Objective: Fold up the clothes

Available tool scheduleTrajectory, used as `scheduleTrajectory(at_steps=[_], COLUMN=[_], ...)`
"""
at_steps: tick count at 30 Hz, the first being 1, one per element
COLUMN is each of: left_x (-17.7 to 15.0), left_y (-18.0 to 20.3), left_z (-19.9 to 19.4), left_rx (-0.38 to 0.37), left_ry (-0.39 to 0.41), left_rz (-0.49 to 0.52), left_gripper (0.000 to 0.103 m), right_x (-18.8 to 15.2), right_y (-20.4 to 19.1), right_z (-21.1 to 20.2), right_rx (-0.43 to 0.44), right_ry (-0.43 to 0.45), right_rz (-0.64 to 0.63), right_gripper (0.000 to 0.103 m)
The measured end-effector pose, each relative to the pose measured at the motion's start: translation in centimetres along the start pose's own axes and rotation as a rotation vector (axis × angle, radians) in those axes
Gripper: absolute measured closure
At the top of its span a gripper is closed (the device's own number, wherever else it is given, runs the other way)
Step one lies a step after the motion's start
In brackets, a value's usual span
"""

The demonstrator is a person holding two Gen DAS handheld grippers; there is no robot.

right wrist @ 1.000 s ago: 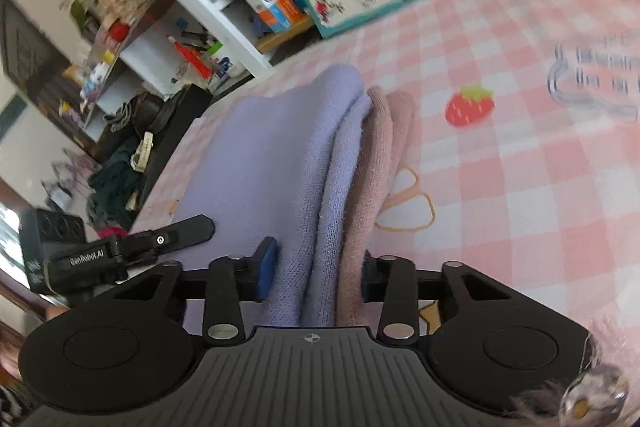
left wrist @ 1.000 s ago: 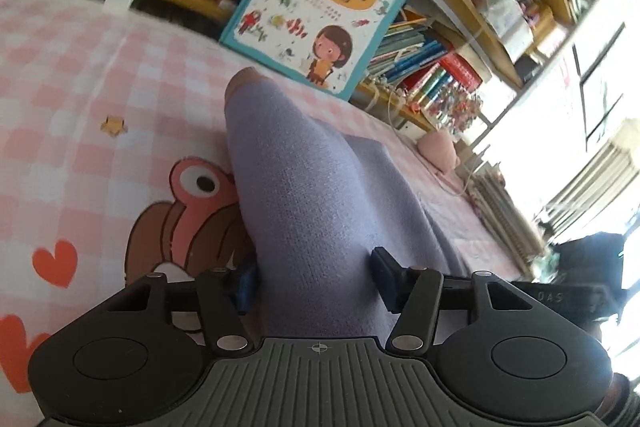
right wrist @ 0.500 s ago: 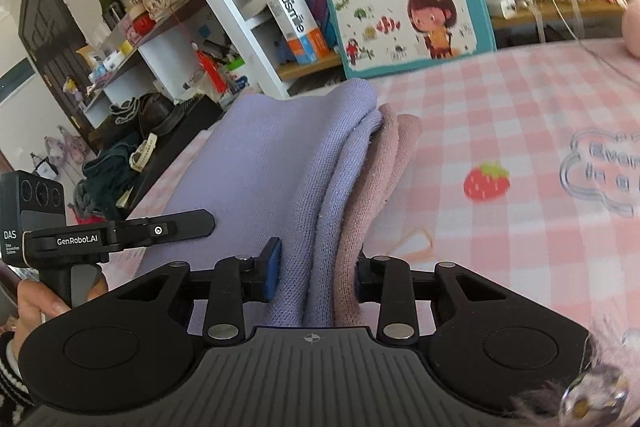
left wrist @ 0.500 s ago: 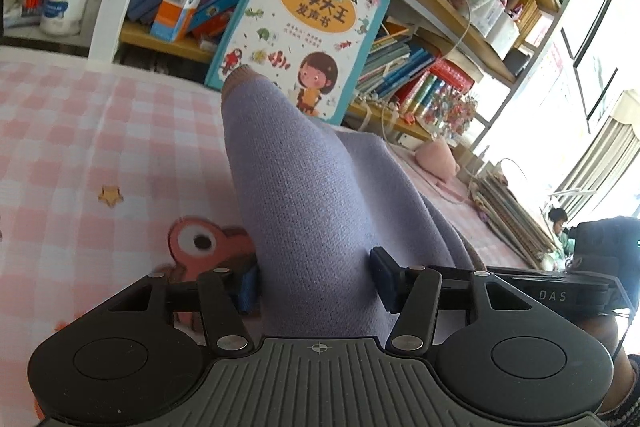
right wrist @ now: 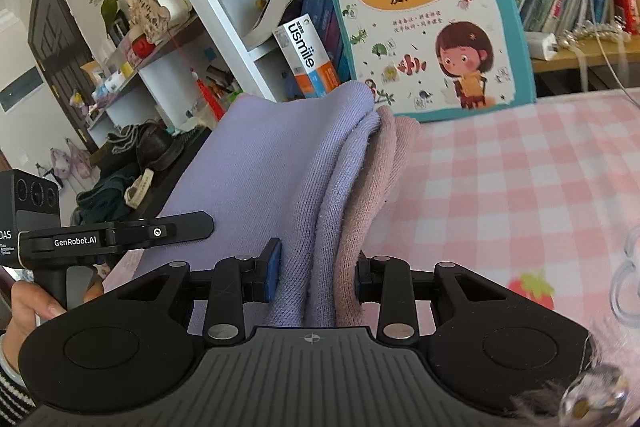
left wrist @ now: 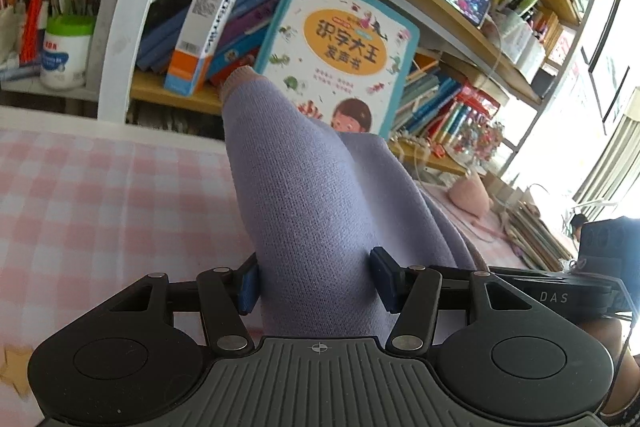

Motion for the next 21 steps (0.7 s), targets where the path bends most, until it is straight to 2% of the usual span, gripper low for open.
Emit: scheduleTrajectory(at_steps=[5, 21], left_x=[1.3, 3.5], left_y=[-1.8, -7.4], left_z=[1.7, 7.8], left_rx=[-0.006, -0.015], left_ry=[0.016, -0.03], left_rz=[0.002, -0.018], left_gripper=[0.047, 0.047], right_x=[1.6, 4.6], right_y=[0.4, 3.2], right_z=[2.2, 9.6], right_rx=[-0.01, -0.073], right_ry=[0.016, -0.016], right_rz=[-0.001, 0.042], right_gripper=[0.073, 0.073])
Point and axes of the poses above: each gripper's, at about its wrist camera, not at the fingertips, and z roughly the way its jaws point, y to its right, x to its top, the point moved 2 cm from there along z, roughly the way its jaws point, and after that the axes turned 6 degrees about z, right-handed, at the moved point
